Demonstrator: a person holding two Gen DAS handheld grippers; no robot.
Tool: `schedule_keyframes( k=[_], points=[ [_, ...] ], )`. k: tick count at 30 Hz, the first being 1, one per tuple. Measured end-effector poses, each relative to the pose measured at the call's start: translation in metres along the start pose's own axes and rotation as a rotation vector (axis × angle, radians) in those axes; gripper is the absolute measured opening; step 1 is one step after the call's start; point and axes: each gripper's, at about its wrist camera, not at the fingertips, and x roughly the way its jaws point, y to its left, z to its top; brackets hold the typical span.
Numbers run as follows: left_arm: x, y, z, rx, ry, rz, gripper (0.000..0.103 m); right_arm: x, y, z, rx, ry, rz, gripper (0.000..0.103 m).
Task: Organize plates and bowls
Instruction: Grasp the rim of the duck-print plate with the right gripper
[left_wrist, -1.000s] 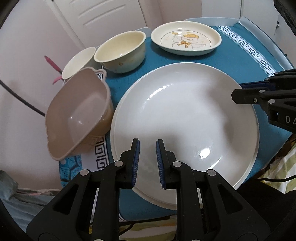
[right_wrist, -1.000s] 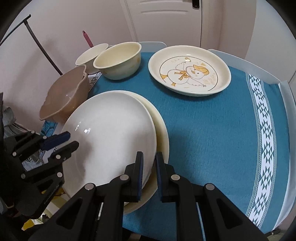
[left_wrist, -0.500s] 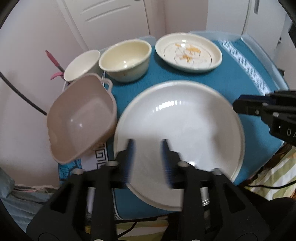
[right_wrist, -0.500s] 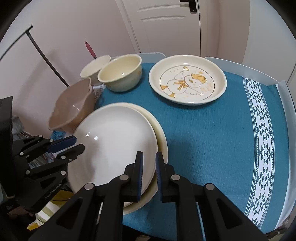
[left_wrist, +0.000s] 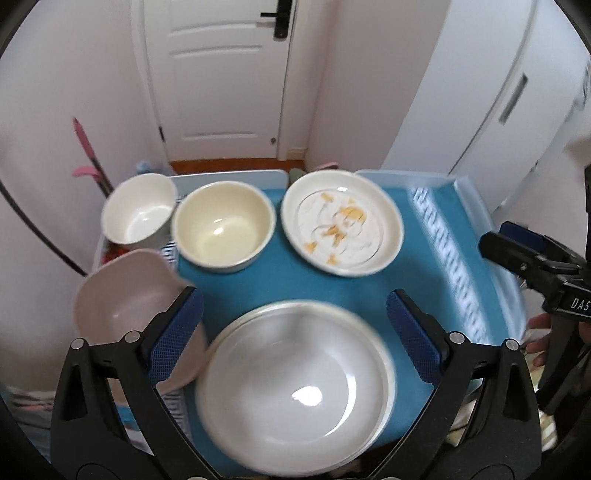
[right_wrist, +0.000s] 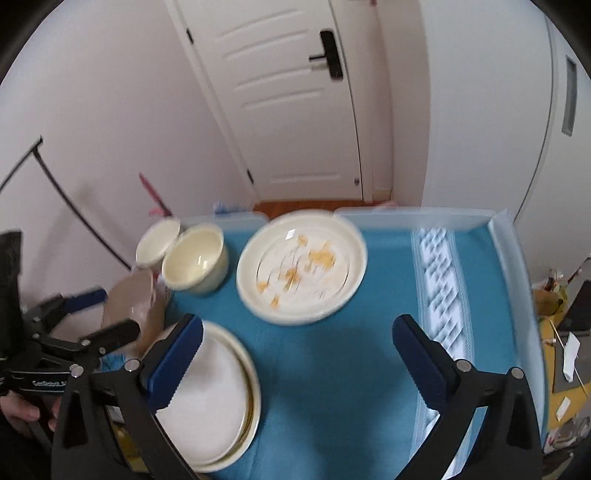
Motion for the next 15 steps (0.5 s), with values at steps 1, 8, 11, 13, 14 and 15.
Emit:
schedule_keyframes(
  k=[1, 8, 11, 13, 14, 15],
  points=[
    [0.005, -0.003, 0.005, -0.017, 0.005, -0.007, 0.099, -0.001, -0.004, 0.008, -0.008, 0.0, -0.002, 0.102],
    [0.048, -0.017, 0.019, -0.128, 0.049, 0.034, 0.099, 0.034, -0.037, 0.052, -0.099, 0.108, 0.004, 0.102],
    [0.069, -0.018, 0.02, -0.21, 0.069, 0.046, 0.099, 0.067, -0.049, 0.063, -0.16, 0.187, 0.042, 0.102],
    [0.085, -0.018, 0.02, -0.264, 0.088, 0.072, 0.099, 0.094, -0.06, 0.067, -0.189, 0.249, 0.081, 0.102],
    [0.093, -0.018, 0.021, -0.287, 0.097, 0.085, 0.099, 0.105, -0.064, 0.067, -0.199, 0.271, 0.101, 0.102],
    [0.1, -0.017, 0.021, -0.315, 0.102, 0.1, 0.098, 0.12, -0.07, 0.068, -0.211, 0.299, 0.127, 0.102]
  ],
)
